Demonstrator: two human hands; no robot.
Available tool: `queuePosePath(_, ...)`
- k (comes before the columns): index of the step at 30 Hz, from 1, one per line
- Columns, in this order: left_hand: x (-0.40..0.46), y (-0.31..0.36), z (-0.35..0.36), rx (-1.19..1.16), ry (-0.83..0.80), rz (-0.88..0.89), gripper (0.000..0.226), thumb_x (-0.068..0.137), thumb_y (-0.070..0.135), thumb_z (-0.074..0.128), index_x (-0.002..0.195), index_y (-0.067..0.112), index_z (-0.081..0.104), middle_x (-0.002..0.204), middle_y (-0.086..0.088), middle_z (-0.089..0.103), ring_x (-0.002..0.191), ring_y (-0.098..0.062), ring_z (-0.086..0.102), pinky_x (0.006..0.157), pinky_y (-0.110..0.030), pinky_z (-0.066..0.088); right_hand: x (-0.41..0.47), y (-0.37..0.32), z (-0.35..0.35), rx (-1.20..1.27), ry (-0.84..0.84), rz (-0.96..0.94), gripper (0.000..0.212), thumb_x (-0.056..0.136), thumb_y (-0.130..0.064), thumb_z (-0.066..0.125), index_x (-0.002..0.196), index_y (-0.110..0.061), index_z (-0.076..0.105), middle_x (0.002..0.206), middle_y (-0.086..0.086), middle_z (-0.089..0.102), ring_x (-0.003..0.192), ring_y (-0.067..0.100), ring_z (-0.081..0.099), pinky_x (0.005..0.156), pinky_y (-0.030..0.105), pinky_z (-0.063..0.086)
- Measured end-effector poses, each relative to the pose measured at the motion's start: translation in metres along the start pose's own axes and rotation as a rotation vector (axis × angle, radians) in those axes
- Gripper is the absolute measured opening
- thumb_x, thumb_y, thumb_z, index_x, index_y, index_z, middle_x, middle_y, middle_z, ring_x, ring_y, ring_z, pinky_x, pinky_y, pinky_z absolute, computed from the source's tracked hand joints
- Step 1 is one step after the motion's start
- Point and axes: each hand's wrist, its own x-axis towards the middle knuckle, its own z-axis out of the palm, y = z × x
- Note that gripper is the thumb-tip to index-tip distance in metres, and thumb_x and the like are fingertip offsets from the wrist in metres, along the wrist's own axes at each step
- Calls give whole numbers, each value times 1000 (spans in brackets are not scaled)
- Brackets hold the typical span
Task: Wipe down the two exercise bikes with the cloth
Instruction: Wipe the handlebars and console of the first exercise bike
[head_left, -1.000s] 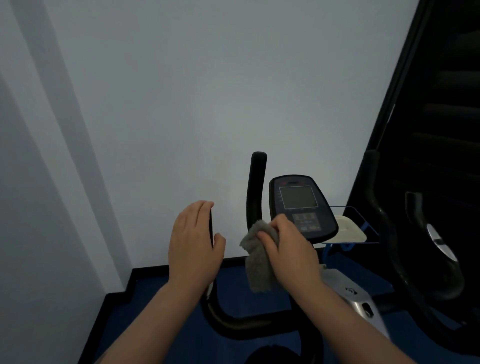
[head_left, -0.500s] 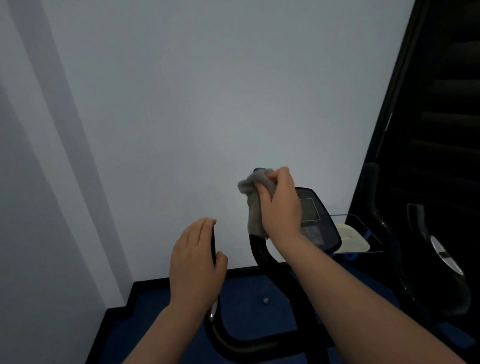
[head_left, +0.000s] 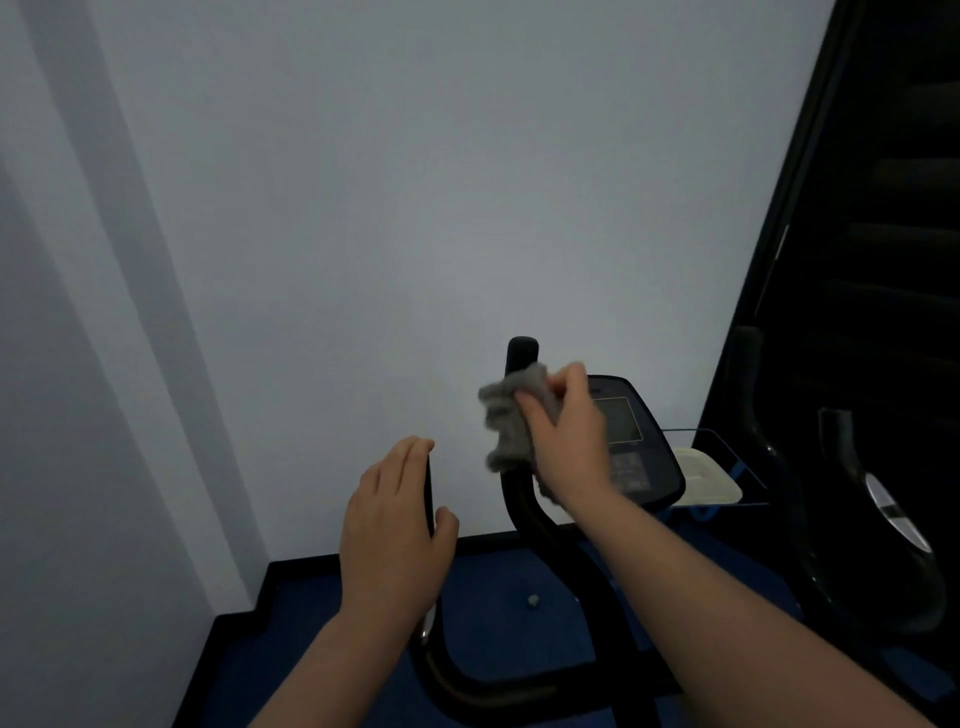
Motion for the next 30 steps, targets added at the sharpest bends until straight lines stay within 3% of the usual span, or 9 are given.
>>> queuePosePath(3,0,-1,2,-3,-1,-3,65,80,15,66,141,14,43,143,-3,46,122,-24,47,100,-36,39,-19,16,-12,-123,-134,62,25,90,-37,63,82,-26,42,72,-4,60,70,21,62,60,44,54)
queuePosePath(8,0,2,3,-8,-3,-9,67,82,16,65,144,16,40,146,-1,42,123,-22,45,98,-34,38,7,-23,-8,-51,96,-55,23,86,-47,63,84,-34,44,76,-14,60,70,2,59,59,35,51)
queuePosePath(11,1,2,2,-8,-20,-16,68,84,19,64,145,17,36,149,0,38,125,-22,42,99,-35,38,3,-30,6,-151,96,-78,24,88,-38,64,85,-26,44,85,-11,58,76,10,57,58,31,43)
queuePosePath(15,1,2,-1,15,-36,-21,67,85,22,61,147,17,34,150,0,36,125,-23,41,99,-37,38,-30,-10,3,-383,-164,16,11,88,-33,61,86,-26,52,94,-8,59,84,16,58,66,33,47)
queuePosePath(18,0,4,-1,25,-50,-39,69,86,24,60,148,18,32,152,1,33,125,-24,39,100,-36,37,-18,-11,-23,-463,-414,108,21,76,-35,74,73,-27,54,79,-10,59,78,15,58,62,29,45)
queuePosePath(20,0,7,0,-20,-64,-78,70,87,25,59,150,19,29,155,2,29,129,-25,34,104,-35,32,-9,-18,-36,-464,-436,84,25,73,-36,77,69,-28,54,74,-12,57,75,13,57,58,27,41)
queuePosePath(22,0,13,1,-152,-71,-152,71,88,23,58,151,20,25,158,4,21,138,-23,24,108,-28,22,-10,-18,-37,-390,-344,23,22,76,-37,73,74,-29,53,78,-9,60,79,15,59,65,31,47)
queuePosePath(25,-11,29,3,-370,-37,-260,73,89,16,58,152,20,22,160,9,13,144,-15,14,107,-22,11,-34,-7,-28,-283,-439,11,18,79,-34,69,81,-29,52,86,-7,65,85,17,62,75,40,53)
queuePosePath(30,-52,62,3,-450,-56,-221,65,91,12,58,149,24,30,157,10,20,142,-7,17,113,-25,16,-54,17,-74,-266,-654,59,23,72,-32,79,78,-30,57,72,-15,62,66,-4,56,58,21,44)
